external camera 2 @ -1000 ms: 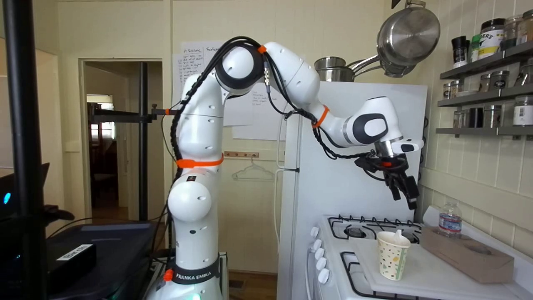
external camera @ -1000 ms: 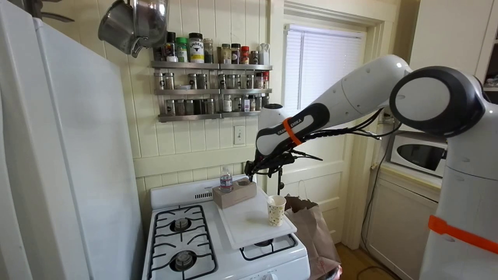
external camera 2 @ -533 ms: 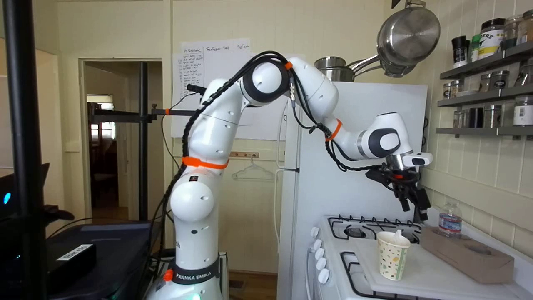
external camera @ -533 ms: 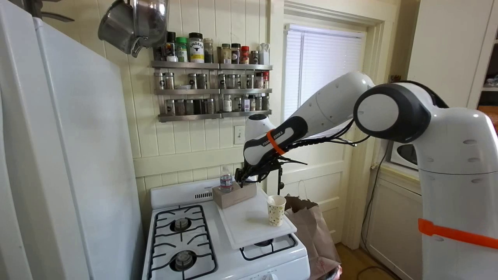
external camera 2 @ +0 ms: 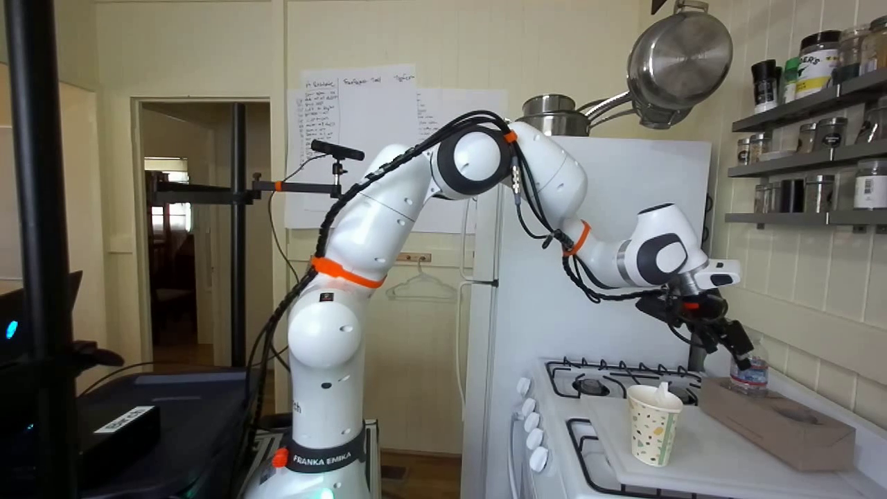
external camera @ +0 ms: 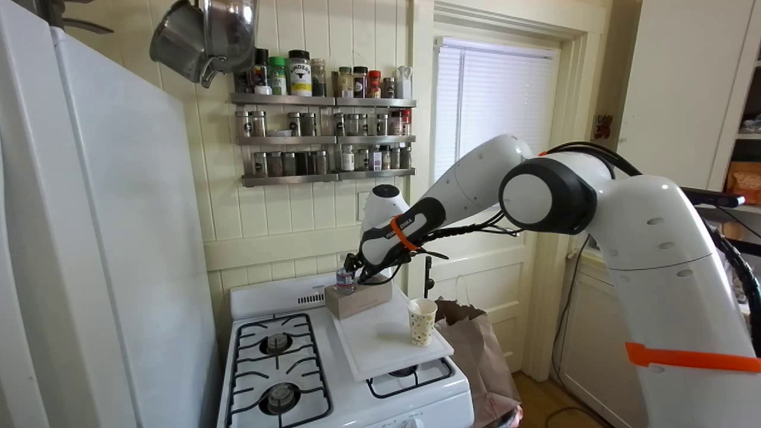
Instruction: Move the plastic bottle from the bottle holder to the chopping board
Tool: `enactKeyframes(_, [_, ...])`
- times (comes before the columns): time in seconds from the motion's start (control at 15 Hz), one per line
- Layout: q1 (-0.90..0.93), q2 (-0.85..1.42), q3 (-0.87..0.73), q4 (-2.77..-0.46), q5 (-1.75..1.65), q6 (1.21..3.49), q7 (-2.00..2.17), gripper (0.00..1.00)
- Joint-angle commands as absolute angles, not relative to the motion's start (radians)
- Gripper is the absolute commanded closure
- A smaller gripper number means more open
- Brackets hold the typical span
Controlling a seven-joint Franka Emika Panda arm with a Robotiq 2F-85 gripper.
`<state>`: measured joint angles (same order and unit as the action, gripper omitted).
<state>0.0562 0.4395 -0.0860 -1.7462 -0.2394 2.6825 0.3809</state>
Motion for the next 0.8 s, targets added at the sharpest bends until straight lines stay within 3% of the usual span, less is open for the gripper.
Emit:
enactKeyframes(0.0, [0.08,0.449,-0.115,-1.733,-0.218,2.683,0.37,0.0])
enactKeyframes(0.73, [0.05,0.54,-0.072,-1.615,-0.108,2.701,0.279,0.0])
